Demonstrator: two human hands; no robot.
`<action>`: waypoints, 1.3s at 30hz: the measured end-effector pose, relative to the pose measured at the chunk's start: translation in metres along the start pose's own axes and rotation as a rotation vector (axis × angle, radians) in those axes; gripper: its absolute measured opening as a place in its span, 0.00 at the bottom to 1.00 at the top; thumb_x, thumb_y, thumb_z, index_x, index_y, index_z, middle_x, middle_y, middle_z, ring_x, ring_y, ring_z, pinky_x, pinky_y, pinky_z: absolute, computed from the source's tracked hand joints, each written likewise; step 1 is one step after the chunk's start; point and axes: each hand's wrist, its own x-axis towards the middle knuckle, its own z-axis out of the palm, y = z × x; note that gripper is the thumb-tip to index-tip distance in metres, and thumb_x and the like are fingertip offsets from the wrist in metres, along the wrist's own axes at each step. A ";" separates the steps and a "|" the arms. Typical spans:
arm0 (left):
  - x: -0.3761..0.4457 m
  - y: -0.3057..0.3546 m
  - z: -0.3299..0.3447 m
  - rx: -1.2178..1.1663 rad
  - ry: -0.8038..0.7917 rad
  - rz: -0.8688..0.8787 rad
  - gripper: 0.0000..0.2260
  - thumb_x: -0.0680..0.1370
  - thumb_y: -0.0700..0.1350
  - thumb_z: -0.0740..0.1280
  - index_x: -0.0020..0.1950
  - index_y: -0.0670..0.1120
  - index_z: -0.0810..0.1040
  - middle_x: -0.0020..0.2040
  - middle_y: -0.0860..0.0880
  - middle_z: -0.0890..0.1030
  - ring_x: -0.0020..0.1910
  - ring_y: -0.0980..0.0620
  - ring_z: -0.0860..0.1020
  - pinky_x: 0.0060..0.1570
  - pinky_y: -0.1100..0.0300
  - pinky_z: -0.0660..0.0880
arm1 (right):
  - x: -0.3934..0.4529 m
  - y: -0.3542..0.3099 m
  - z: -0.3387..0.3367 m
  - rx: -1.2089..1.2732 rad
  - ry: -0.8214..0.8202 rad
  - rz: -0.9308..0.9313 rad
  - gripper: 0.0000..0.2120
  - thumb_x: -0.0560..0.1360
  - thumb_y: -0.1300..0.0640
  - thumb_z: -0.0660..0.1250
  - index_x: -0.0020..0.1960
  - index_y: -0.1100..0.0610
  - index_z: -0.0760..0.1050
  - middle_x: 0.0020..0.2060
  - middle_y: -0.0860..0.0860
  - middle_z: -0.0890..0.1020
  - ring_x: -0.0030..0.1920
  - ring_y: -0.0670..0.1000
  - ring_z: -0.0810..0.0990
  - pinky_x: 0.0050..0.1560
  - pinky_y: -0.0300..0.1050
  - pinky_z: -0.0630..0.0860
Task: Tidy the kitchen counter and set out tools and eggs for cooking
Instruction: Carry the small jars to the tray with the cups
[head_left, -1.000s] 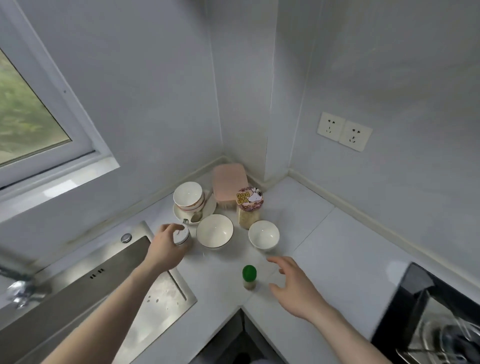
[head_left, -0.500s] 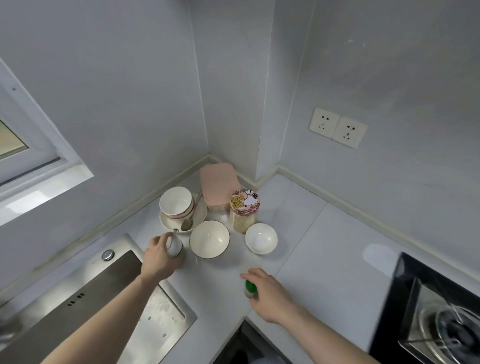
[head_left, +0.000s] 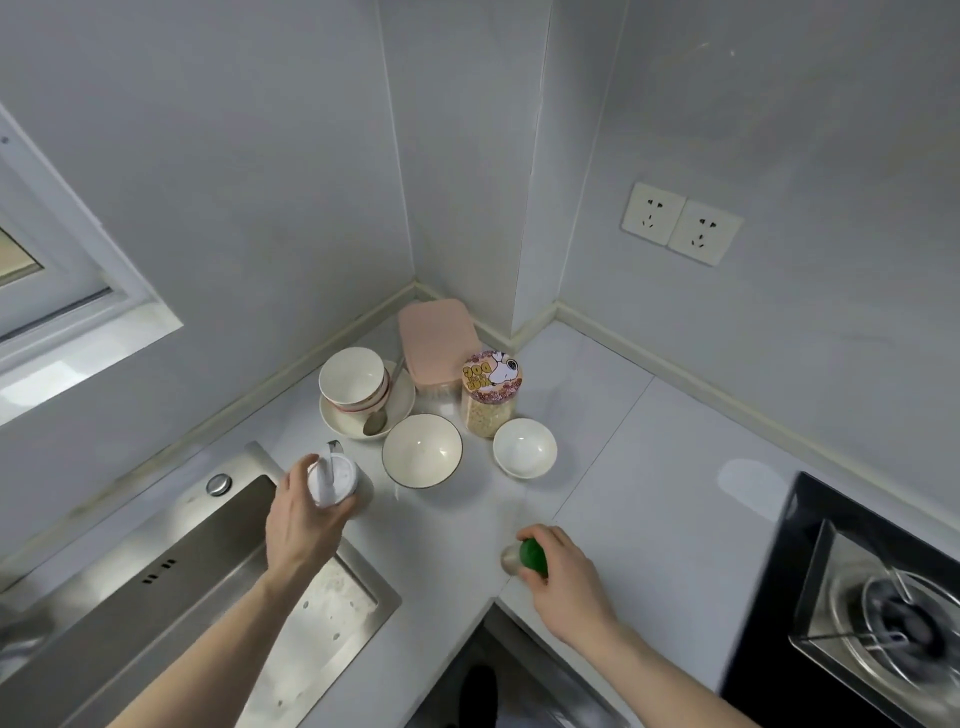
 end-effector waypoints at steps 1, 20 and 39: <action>-0.010 0.002 -0.006 -0.020 0.025 0.007 0.33 0.69 0.54 0.78 0.70 0.53 0.69 0.65 0.47 0.76 0.61 0.43 0.76 0.55 0.49 0.72 | -0.005 0.000 -0.002 0.035 0.027 0.005 0.17 0.80 0.57 0.66 0.67 0.46 0.72 0.63 0.41 0.74 0.60 0.49 0.78 0.60 0.41 0.74; -0.319 0.228 0.062 -0.275 -0.398 0.634 0.36 0.58 0.59 0.83 0.59 0.62 0.67 0.55 0.59 0.79 0.51 0.60 0.80 0.48 0.52 0.80 | -0.311 0.127 -0.122 0.508 0.685 0.228 0.20 0.69 0.55 0.80 0.55 0.39 0.78 0.44 0.39 0.84 0.43 0.43 0.83 0.47 0.37 0.80; -0.624 0.336 0.173 -0.337 -0.904 0.972 0.32 0.60 0.55 0.83 0.59 0.62 0.70 0.56 0.61 0.77 0.53 0.57 0.78 0.49 0.62 0.76 | -0.603 0.282 -0.162 0.521 1.136 0.529 0.20 0.67 0.56 0.80 0.53 0.40 0.79 0.32 0.47 0.82 0.32 0.46 0.79 0.37 0.34 0.75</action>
